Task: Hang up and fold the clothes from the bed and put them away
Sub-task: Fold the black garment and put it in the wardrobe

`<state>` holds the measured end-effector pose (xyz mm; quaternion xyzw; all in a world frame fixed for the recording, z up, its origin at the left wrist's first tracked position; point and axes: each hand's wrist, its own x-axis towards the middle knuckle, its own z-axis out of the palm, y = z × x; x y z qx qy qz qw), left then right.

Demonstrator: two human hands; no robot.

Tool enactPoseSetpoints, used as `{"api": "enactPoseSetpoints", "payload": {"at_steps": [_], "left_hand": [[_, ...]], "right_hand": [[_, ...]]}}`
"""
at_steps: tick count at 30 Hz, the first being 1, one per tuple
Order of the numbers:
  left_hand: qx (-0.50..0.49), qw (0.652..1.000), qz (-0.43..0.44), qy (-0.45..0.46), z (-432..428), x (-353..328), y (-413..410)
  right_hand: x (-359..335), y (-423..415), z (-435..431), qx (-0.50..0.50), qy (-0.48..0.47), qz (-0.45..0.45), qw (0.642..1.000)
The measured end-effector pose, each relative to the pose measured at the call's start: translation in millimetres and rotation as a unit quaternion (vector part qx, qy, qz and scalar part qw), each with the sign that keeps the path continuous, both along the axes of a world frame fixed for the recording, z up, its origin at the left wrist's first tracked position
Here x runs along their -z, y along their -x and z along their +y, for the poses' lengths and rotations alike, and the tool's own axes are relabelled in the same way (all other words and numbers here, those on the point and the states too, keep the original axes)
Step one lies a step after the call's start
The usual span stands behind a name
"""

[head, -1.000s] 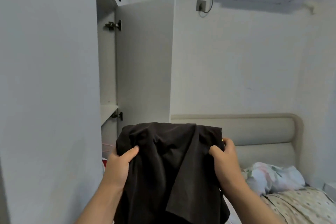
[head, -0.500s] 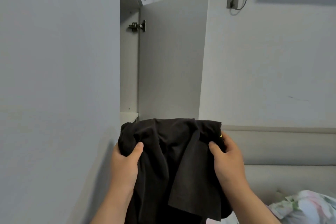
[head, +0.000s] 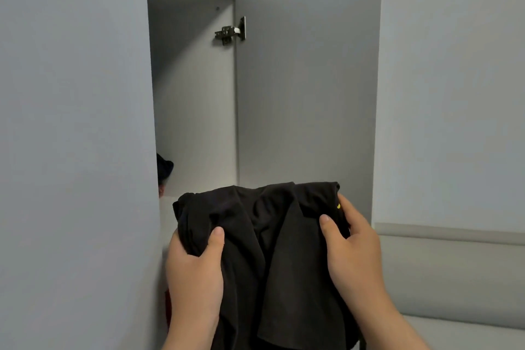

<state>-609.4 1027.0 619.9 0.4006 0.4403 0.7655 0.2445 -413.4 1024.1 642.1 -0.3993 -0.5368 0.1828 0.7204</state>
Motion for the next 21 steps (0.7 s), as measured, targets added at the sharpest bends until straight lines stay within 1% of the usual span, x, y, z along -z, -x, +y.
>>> {"api": "enactPoseSetpoints", "payload": {"at_steps": [5, 9, 15, 19, 21], "left_hand": [[-0.069, 0.997, -0.036, 0.007, 49.0, -12.1, -0.4], [-0.08, 0.994, -0.073, -0.02, 78.8, -32.0, 4.8], [-0.149, 0.983, -0.062, -0.082, 100.3, -79.4, 17.5], [-0.22, 0.97, -0.039, -0.101, 117.3, -106.0, 34.5], [-0.242, 0.962, -0.043, -0.117, 125.8, -115.9, 40.7]], "right_hand": [[-24.6, 11.7, 66.4, -0.034, -0.047, -0.019, 0.998], [-51.1, 29.5, 104.2, -0.031, -0.063, -0.009, 0.997], [-94.7, 55.2, 141.1, -0.048, -0.081, 0.005, 0.996], [-119.9, 77.2, 172.5, -0.09, -0.097, 0.02, 0.991], [-128.1, 90.9, 192.1, -0.123, -0.101, 0.035, 0.987]]}}
